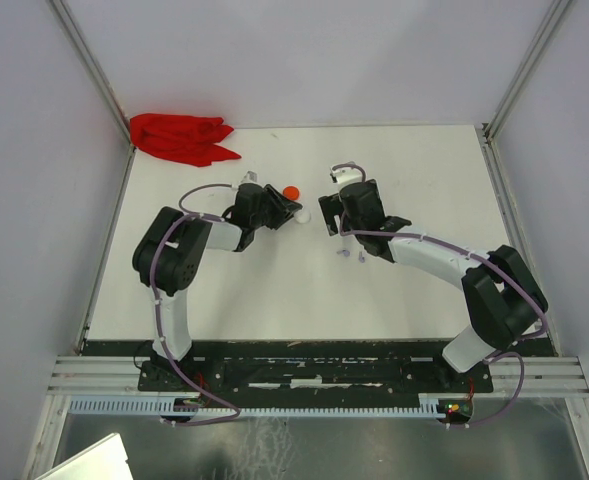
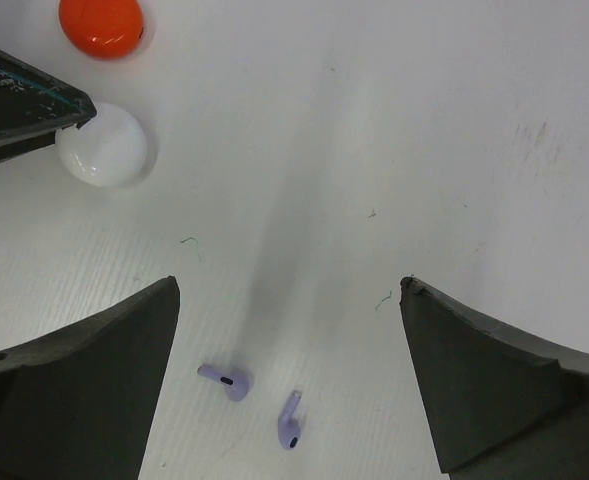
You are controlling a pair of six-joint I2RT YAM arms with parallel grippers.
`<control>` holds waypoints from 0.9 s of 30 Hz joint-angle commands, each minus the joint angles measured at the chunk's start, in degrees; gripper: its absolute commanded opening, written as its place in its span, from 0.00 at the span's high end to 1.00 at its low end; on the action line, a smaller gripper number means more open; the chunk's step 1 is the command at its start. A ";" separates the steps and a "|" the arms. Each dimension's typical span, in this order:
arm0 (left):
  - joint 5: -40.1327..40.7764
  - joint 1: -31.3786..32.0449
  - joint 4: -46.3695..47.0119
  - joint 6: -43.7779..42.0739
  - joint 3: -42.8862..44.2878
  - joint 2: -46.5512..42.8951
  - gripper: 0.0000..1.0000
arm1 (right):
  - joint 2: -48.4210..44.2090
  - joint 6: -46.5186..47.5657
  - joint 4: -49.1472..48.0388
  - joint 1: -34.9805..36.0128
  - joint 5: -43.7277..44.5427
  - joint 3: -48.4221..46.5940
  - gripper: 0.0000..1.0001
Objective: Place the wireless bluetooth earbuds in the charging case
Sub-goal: Place the charging case at the center of the board, then move the charging case to the center of the board.
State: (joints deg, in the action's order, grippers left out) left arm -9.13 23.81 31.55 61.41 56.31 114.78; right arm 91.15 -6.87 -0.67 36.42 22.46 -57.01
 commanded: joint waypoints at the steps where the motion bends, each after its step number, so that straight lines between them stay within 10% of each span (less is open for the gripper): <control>1: 0.86 -1.44 0.00 -3.23 1.10 -3.53 0.49 | 0.43 -1.09 0.24 0.04 -1.72 -3.10 0.00; 14: 2.60 -10.78 -2.63 -4.20 -6.49 -21.17 0.41 | 12.18 0.41 7.27 1.08 -25.09 -17.21 0.06; 27: 5.62 -17.60 -4.08 -3.74 -19.98 -33.92 0.29 | 33.00 0.13 10.64 7.52 -25.29 -39.17 0.06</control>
State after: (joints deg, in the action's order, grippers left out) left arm -5.17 7.01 27.51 59.68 37.50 82.96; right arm 121.27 -6.17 10.46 42.83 -2.66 -91.64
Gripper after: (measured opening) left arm 0.710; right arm 0.944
